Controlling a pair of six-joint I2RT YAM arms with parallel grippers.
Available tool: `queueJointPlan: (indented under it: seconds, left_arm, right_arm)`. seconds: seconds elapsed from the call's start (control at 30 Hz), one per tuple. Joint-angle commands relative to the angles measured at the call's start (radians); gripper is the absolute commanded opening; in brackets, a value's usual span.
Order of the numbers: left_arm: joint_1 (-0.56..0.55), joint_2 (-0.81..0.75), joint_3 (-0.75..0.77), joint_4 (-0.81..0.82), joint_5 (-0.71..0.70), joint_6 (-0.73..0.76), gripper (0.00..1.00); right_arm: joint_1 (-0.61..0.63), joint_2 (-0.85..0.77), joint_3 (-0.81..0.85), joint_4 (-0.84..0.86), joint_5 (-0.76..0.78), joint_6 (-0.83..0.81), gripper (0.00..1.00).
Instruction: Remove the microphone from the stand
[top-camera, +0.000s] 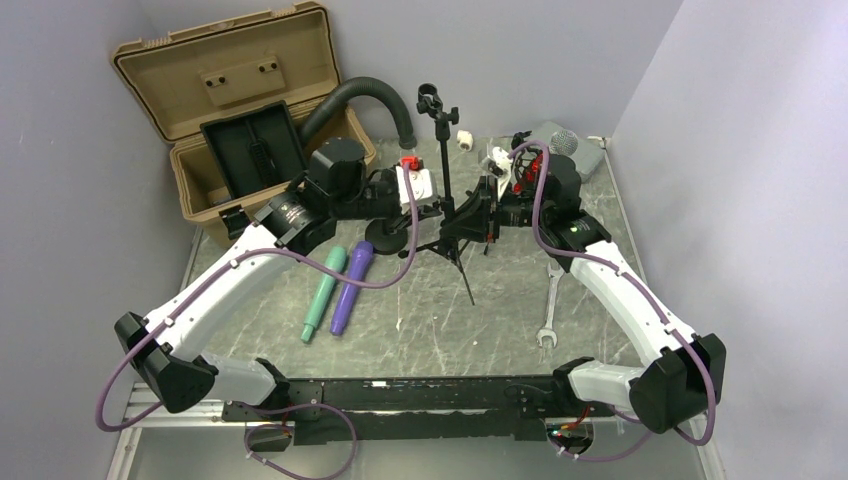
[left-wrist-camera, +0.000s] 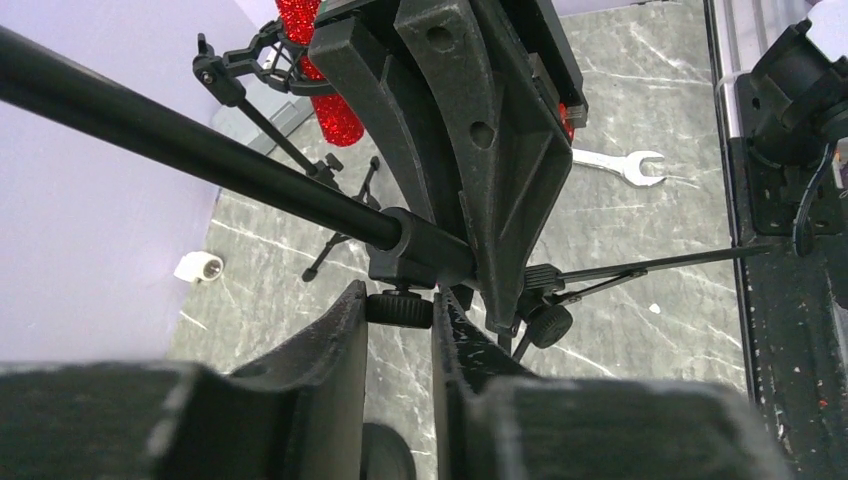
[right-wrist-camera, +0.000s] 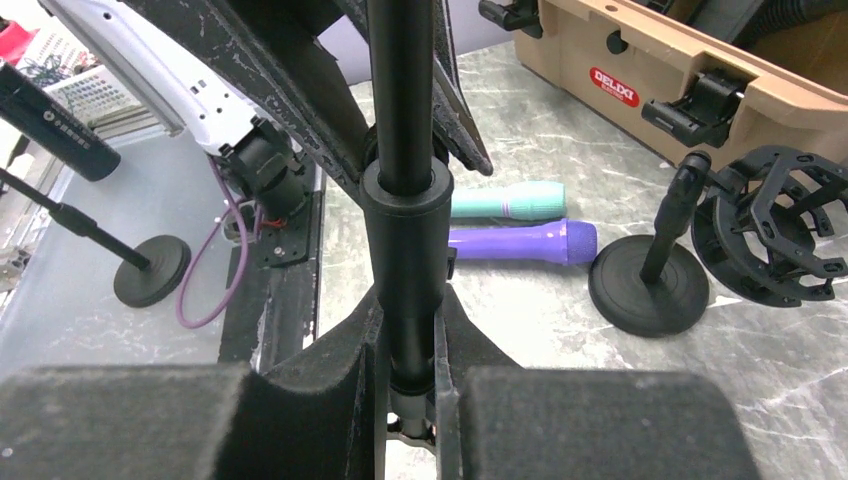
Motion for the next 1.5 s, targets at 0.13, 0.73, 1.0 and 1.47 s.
queueJointPlan:
  seconds: [0.13,0.73,1.0,1.47]
  left_arm:
    - [0.001,-0.002,0.016,0.041,0.102,-0.115,0.0]
    - [0.277,0.167,-0.27,1.345,0.748,-1.615,0.94]
    - [0.274,-0.01,-0.117,0.224,0.43,-0.531,0.99]
    - [0.007,-0.066,-0.072,0.045,-0.089,0.093,0.85]
  right_arm:
    - [-0.007,-0.028,0.006,0.076,-0.024,-0.016,0.0]
    - [-0.004,-0.011,0.05,-0.062,0.016,-0.181,0.0]
    - [-0.004,-0.003,0.047,-0.041,0.01,-0.142,0.0]
    - [-0.005,0.009,0.04,-0.004,0.002,-0.092,0.0]
